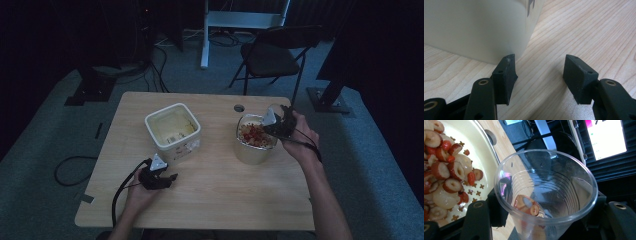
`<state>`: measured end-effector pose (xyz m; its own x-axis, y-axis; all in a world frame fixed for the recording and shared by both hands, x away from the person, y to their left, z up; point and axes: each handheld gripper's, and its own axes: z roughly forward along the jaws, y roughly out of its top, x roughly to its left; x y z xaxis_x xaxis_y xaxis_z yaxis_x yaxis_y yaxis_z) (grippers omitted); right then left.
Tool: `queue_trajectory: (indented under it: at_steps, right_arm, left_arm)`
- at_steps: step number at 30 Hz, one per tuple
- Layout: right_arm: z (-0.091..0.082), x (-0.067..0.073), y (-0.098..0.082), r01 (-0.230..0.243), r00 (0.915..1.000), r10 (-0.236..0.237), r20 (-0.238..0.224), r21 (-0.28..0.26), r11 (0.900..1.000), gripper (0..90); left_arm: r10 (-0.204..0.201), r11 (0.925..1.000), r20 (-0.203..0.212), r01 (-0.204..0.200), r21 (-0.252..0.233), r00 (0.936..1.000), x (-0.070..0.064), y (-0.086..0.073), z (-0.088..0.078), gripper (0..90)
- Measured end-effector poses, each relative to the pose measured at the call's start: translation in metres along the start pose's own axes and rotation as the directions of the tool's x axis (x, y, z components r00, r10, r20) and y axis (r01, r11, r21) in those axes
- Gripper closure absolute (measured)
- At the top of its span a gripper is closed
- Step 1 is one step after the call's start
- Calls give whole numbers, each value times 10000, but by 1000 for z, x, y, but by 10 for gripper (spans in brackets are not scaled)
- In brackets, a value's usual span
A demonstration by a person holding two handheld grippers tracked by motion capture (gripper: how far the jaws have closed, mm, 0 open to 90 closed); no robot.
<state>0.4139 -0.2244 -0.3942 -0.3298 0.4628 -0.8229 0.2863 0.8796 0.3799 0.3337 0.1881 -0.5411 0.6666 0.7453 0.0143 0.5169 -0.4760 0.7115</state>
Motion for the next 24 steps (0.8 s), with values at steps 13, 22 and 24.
queue_trajectory:
  at_steps: [13, 22, 24]
  right_arm:
    - [-2, 7, 5, 1955, 9787, -1991, 492, 699, 9782, 368]
    - [-1, 15, 6, 3056, 9455, -3154, 814, 1135, 9454, 371]
    - [-2, 16, 7, 3155, 9422, -3253, 806, 1136, 9421, 371]
  left_arm:
    - [6, 10000, -9, -6, -6, 10000, 0, 0, 0, 444]
    - [28, 10000, -9, -28, -1, 10000, 0, 0, 0, 444]
    - [32, 10000, -6, -32, -3, 10000, 0, 0, 0, 443]
